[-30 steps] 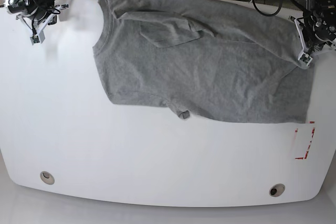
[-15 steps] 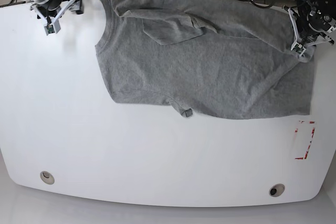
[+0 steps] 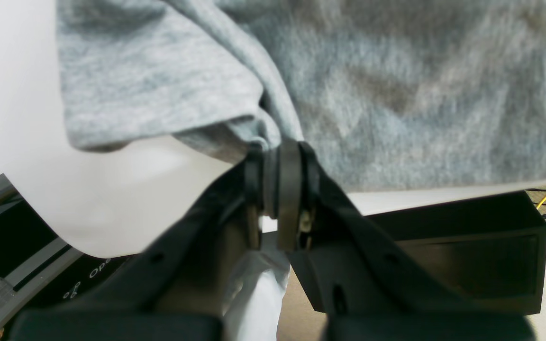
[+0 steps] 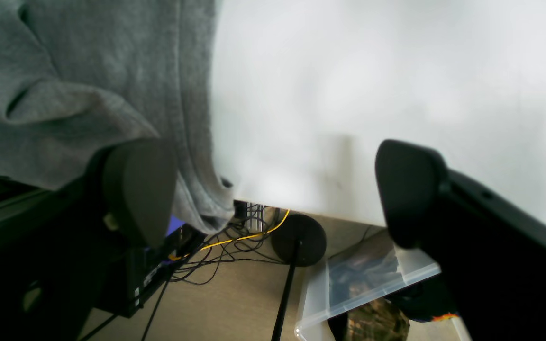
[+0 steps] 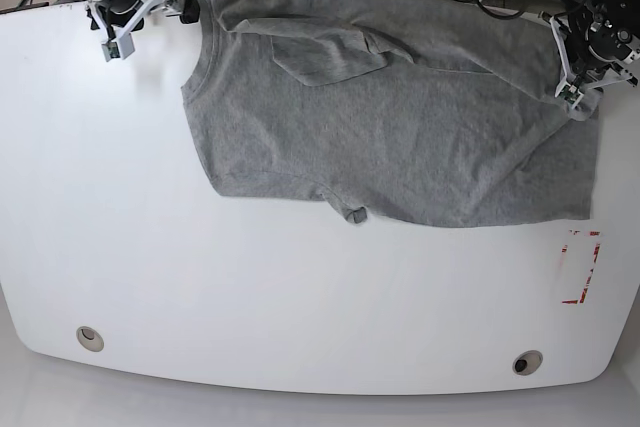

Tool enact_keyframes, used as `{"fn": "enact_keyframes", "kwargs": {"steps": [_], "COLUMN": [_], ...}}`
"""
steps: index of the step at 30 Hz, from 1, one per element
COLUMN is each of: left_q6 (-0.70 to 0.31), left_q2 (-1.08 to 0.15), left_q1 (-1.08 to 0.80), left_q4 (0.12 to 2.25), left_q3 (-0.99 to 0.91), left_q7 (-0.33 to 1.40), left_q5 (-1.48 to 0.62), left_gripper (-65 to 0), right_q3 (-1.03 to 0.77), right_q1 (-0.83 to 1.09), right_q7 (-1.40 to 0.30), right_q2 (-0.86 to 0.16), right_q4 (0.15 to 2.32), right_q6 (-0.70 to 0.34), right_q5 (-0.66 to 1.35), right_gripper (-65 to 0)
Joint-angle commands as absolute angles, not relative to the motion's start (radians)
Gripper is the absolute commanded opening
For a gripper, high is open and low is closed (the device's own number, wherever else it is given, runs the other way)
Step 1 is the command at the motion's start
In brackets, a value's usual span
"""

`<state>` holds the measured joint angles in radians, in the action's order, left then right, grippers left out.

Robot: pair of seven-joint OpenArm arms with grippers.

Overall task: Layout the t-shirt on the table in an organized manner, then fold the t-shirt properly
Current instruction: 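Lift the shirt edge with both grippers and pull it away from the hem, then lay the shirt flat, stretching its edge taut between both grippers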

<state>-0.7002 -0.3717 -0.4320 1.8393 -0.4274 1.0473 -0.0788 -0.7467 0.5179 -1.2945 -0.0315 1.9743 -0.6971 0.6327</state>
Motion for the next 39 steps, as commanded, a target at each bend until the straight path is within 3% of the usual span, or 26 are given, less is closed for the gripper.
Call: {"fn": "enact_keyframes", "kwargs": {"steps": [1,27,31,39], "left_q6": [-0.698,-0.698,-0.698,-0.698], "left_q2": [-0.389,-0.39,-0.39,-0.39], "left_q1": [-0.429,-0.427,-0.427,-0.427], "left_q4": [1.857,1.856,1.854,1.854], "left_q3": [-0.435,-0.433,-0.433,-0.433], "left_q7": [1.04,1.036,1.036,1.036], "left_q5": [-0.077,-0.077,-0.077,-0.077], "left_gripper": [-65.0,-65.0,-65.0,-65.0], "right_q3": [-0.716,-0.529,-0.522,-0.521], "right_q1": [0.526,0.565,0.564,0.555], "right_q7": [-1.288,-1.288,-1.288,-1.288], "right_q2": [-0.045,0.028,0.028,0.021], "right_q4": [1.962,1.946,1.946,1.945], "right_q6": [-0.698,-0.698,-0.698,-0.698], "right_q5": [0.634,0.63,0.63,0.628], "right_gripper": [0.0,-0.5,-11.6,-45.5]}}
